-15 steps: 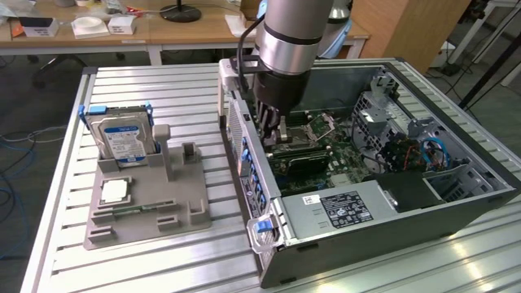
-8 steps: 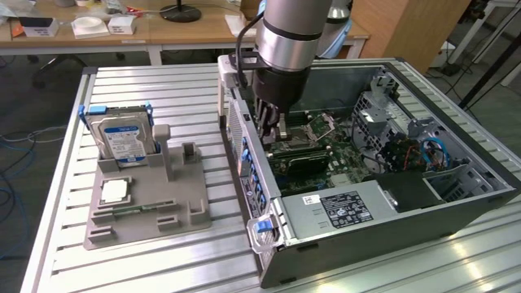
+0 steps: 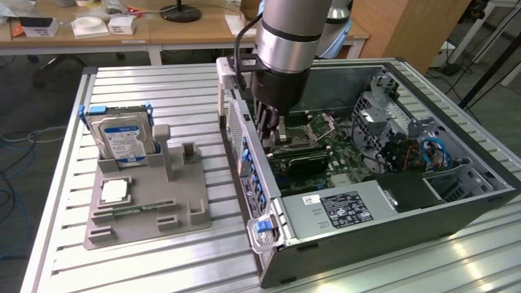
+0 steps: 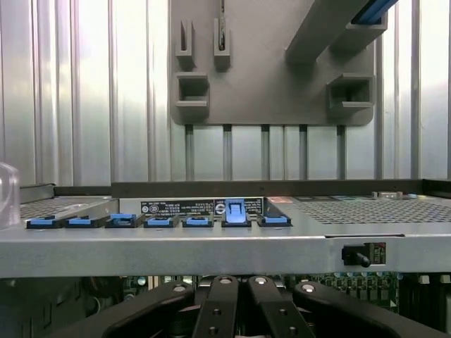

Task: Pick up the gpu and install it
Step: 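Press down on the gpu until it lock into place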

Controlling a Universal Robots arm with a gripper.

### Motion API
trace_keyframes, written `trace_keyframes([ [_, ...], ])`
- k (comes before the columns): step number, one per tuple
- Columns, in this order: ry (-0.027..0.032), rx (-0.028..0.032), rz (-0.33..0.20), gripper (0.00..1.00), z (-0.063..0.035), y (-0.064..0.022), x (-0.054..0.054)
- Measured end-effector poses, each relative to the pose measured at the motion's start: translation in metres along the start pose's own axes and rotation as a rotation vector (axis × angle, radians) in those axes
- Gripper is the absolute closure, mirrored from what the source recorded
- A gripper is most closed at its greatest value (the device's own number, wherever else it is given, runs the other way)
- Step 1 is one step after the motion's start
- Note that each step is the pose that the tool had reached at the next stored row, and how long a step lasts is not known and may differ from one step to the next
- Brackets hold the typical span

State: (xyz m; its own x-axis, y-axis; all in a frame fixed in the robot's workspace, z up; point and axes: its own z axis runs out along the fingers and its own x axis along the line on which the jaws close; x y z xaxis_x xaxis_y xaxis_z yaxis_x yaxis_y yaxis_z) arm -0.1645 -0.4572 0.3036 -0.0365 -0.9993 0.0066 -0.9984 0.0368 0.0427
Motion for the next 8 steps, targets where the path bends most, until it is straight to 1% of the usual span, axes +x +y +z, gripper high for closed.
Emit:
trace_keyframes([
  [3, 0.0001, 0.0001, 0.0, 0.89, 0.0022, -0.0001, 0.0],
  [6, 0.0017, -0.0007, 0.0, 0.89, 0.0044, -0.0002, 0.0001],
  [7, 0.0016, -0.0005, 0.0, 0.89, 0.0053, -0.0003, 0.0001],
  [8, -0.0002, 0.0008, -0.001, 0.89, 0.0064, -0.0005, 0.0],
])
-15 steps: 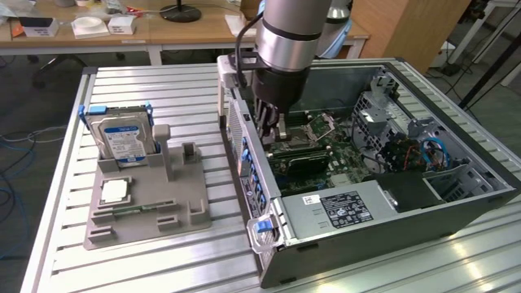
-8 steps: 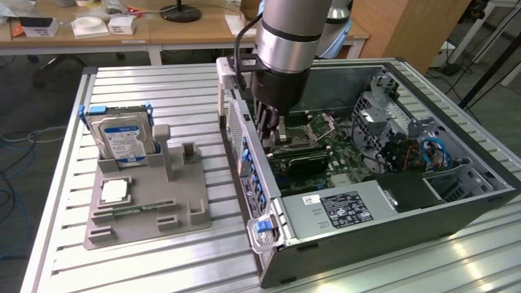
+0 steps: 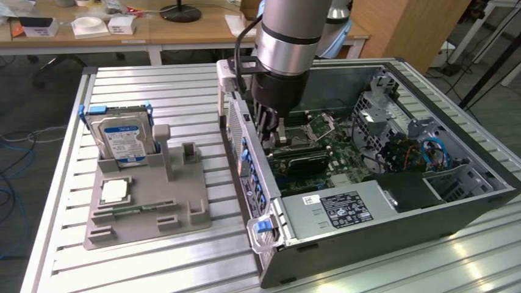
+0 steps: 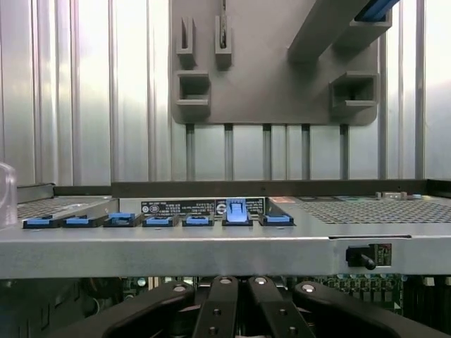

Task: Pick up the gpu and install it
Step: 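Press down on the gpu until it lock into place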

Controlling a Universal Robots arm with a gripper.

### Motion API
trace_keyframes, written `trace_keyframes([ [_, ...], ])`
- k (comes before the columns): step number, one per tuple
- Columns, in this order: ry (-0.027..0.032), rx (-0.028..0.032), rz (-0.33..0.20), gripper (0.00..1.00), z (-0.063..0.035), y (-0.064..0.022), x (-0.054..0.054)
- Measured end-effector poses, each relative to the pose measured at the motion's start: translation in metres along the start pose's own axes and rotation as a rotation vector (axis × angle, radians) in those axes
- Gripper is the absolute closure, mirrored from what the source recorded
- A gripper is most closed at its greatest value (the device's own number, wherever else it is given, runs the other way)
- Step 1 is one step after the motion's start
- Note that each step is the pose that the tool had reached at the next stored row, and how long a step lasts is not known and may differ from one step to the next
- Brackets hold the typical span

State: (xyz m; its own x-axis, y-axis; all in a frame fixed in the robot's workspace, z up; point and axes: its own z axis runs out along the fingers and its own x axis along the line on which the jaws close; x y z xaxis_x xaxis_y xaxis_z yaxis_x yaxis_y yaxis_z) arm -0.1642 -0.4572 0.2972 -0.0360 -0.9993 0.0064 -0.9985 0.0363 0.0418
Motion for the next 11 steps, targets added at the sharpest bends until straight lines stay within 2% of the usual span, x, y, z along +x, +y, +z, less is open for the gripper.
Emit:
trace_keyframes([
  [2, 0.0035, -0.0006, 0.0, 0.89, 0.0002, 0.0001, 0.0],
  [5, 0.0037, -0.0018, 0.001, 0.89, 0.0, -0.0017, 0.0],
  [7, 0.0021, 0.0005, 0.001, 0.89, 0.0007, -0.0076, 0.0],
  [11, 0.0037, -0.0006, 0.0, 0.89, -0.0009, -0.0252, -0.001],
])
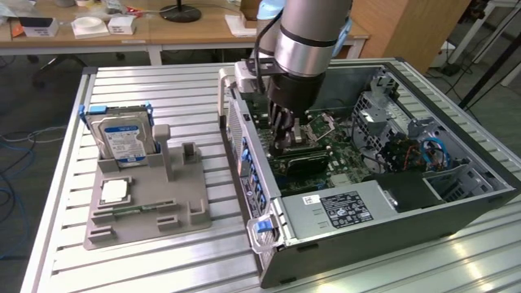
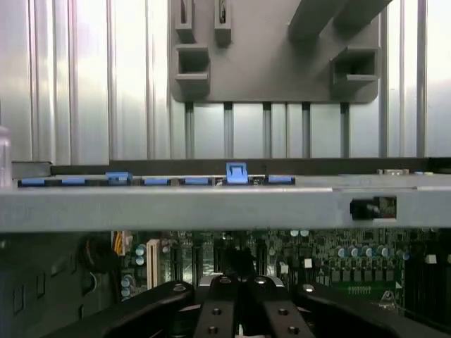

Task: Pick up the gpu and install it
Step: 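Press down on the gpu until it lock into place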

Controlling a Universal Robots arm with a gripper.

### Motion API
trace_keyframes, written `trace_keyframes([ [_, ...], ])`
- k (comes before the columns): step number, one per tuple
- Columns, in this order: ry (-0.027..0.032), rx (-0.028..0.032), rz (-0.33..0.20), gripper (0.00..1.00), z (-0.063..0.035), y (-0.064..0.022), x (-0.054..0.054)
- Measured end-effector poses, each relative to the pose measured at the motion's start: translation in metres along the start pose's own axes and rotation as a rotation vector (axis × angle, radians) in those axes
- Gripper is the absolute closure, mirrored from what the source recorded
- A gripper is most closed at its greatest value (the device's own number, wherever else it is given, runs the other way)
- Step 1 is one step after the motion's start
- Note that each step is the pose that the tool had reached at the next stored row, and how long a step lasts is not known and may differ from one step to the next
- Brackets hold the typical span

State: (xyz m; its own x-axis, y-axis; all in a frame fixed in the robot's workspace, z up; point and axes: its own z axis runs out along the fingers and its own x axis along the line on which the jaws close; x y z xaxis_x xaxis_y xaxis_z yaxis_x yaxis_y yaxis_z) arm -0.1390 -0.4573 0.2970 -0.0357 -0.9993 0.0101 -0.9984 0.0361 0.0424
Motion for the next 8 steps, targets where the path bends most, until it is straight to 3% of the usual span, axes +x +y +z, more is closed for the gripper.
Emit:
trace_keyframes([
  [8, 0.0015, 0.0007, -0.001, 0.89, 0.0041, -0.0248, -0.001],
])
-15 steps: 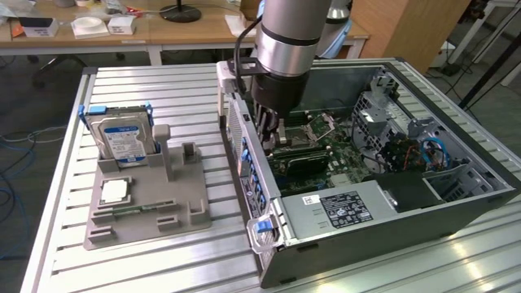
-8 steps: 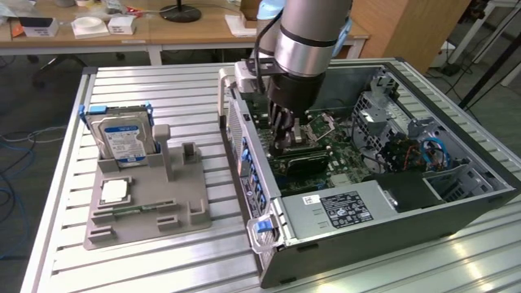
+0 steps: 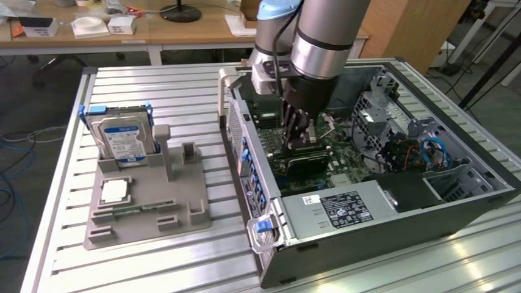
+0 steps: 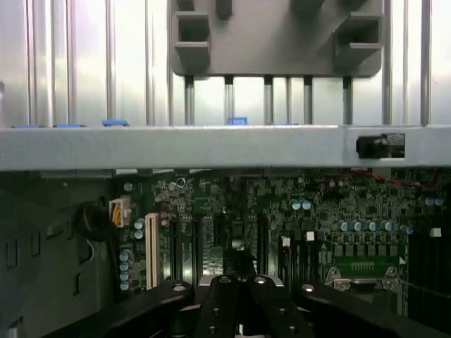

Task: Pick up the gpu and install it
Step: 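Press down on the gpu until it lock into place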

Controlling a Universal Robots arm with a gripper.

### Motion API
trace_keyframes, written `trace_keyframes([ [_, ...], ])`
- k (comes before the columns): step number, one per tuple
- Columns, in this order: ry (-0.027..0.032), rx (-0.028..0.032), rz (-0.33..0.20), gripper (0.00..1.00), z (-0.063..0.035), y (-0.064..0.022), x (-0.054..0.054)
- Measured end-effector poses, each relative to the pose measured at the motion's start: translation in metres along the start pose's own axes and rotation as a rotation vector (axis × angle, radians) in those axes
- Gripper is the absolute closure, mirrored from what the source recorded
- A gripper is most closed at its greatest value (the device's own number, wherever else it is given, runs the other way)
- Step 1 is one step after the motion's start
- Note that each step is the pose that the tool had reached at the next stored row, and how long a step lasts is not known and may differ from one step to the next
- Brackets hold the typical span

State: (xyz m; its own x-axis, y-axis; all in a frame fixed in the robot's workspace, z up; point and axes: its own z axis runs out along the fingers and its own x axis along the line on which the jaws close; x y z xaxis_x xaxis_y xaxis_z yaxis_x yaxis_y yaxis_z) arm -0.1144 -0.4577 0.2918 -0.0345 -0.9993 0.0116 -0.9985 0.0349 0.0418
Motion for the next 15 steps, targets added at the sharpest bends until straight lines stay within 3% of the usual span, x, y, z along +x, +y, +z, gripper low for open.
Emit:
trace_keyframes([
  [11, 0.0002, 0.0, -0.002, 0.89, 0.0072, -0.0399, -0.001],
  [15, 0.0005, -0.0001, -0.005, 0.89, 0.0077, -0.0475, -0.001],
])
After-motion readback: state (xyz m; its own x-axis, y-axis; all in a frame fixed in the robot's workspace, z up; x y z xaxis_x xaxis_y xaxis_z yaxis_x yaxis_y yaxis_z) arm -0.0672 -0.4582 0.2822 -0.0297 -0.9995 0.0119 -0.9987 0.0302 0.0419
